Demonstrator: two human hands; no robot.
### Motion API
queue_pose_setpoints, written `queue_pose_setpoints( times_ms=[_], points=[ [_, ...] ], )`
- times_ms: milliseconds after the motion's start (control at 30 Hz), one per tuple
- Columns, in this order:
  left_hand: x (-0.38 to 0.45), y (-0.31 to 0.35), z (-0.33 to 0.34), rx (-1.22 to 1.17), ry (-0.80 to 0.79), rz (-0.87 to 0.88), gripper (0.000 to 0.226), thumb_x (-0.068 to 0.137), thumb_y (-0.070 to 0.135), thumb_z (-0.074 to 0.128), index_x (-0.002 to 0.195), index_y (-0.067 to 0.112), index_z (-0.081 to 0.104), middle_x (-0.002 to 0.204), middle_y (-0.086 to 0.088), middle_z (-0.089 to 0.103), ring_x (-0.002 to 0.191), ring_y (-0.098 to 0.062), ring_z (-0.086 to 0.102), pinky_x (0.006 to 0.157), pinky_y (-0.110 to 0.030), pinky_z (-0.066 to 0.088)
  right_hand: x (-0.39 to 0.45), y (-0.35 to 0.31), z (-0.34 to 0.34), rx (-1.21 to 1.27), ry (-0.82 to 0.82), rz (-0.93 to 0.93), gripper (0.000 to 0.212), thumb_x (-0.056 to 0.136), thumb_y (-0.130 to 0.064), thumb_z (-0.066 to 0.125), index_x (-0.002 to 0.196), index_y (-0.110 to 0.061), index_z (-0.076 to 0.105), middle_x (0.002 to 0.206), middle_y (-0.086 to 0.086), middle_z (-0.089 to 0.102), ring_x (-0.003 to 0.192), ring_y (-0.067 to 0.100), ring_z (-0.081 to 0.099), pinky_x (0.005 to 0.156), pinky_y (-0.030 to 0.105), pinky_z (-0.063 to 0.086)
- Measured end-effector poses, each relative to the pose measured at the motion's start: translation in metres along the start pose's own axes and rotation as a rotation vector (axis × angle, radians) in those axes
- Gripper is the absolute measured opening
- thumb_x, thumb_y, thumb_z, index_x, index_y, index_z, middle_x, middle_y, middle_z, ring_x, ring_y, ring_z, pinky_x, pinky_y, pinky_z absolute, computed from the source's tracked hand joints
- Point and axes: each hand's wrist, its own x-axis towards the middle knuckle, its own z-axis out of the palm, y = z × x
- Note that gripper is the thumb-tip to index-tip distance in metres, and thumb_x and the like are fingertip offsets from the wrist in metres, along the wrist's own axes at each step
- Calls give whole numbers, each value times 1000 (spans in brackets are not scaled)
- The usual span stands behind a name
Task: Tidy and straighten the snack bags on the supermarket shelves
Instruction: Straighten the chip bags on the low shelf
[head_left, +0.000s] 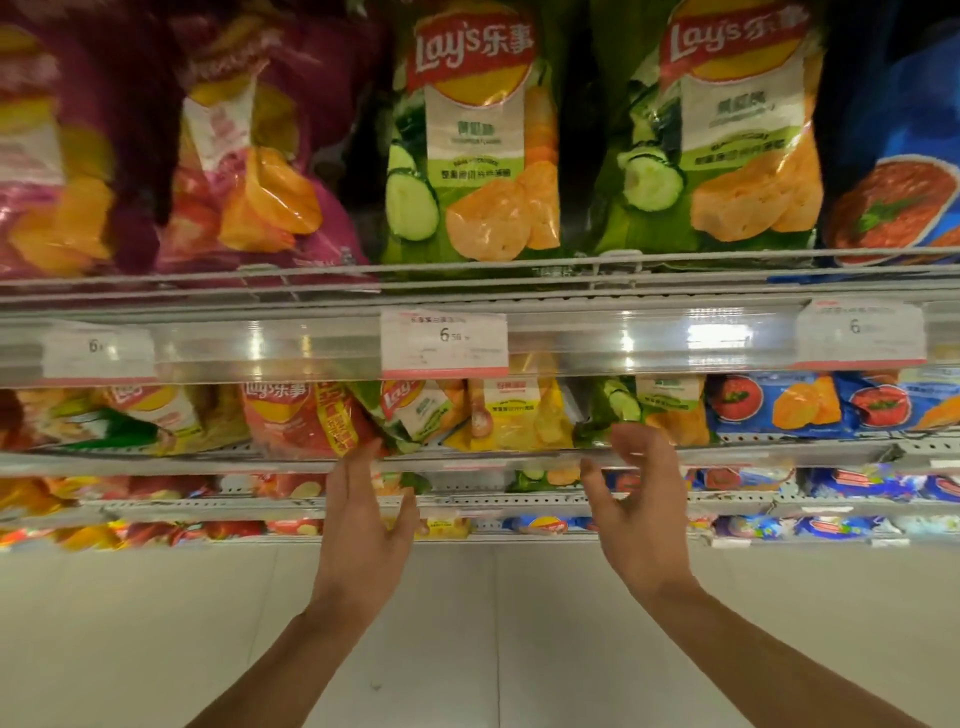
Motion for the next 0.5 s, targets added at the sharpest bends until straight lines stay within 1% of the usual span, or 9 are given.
queue_pose_setpoints(
  times_ms=[67,100,167,233,267,300,367,433,500],
  points=[
    [18,1,-8,-149,64,-29,69,89,15,71,148,12,36,144,-6,43,134,-24,42,111,-47,40,4,-12,23,-29,-90,18,54,89,-25,76,136,-18,50,126,-6,55,115,4,53,97,28,49],
    [27,1,-11,-204,79,-18,69,87,17,74,146,14,37,142,-5,46,133,-23,45,110,-48,42,9,-17,33,-50,-123,22,61,88,-29,78,139,-19,48,128,-6,53,119,8,51,101,31,47],
    [46,2,-14,-262,80,16,72,82,23,79,142,20,40,137,0,52,130,-17,49,108,-41,45,21,-26,51,-69,-174,49,78,79,-42,84,143,-23,44,131,-8,46,125,11,46,106,32,43],
    [64,0,-13,-335,23,1,77,77,22,84,139,24,38,133,6,57,125,-8,54,104,-25,47,36,-31,65,-96,-206,98,92,68,-54,88,143,-28,40,131,-11,41,125,8,38,106,30,40],
    [71,0,-11,-377,-18,-25,80,75,21,85,138,25,36,131,8,58,122,-5,56,100,-19,47,43,-31,71,-120,-213,127,97,64,-56,90,142,-29,38,129,-11,40,123,7,36,106,31,40],
    [78,-2,-9,-415,-58,-54,81,74,19,86,137,26,36,128,9,60,117,-2,58,99,-18,46,50,-29,76,-143,-218,156,101,61,-56,92,141,-28,36,127,-10,41,122,8,37,107,33,42],
    [91,-6,-5,-426,-99,-78,79,71,20,89,132,26,38,123,8,62,109,-1,60,99,-23,46,62,-25,81,-170,-239,210,108,55,-56,94,140,-26,35,129,-5,46,124,14,45,107,39,47],
    [104,-10,-4,-412,-121,-74,75,67,22,92,125,26,44,119,4,64,107,-8,62,99,-27,46,72,-22,83,-168,-277,233,114,51,-59,94,142,-25,35,134,0,51,128,20,51,107,44,50],
    [116,-15,-7,-405,-153,-76,70,63,23,94,117,27,50,117,0,66,109,-14,62,100,-31,48,78,-20,83,-181,-302,228,118,48,-64,92,144,-24,36,135,2,55,129,23,52,107,46,50]
  ],
)
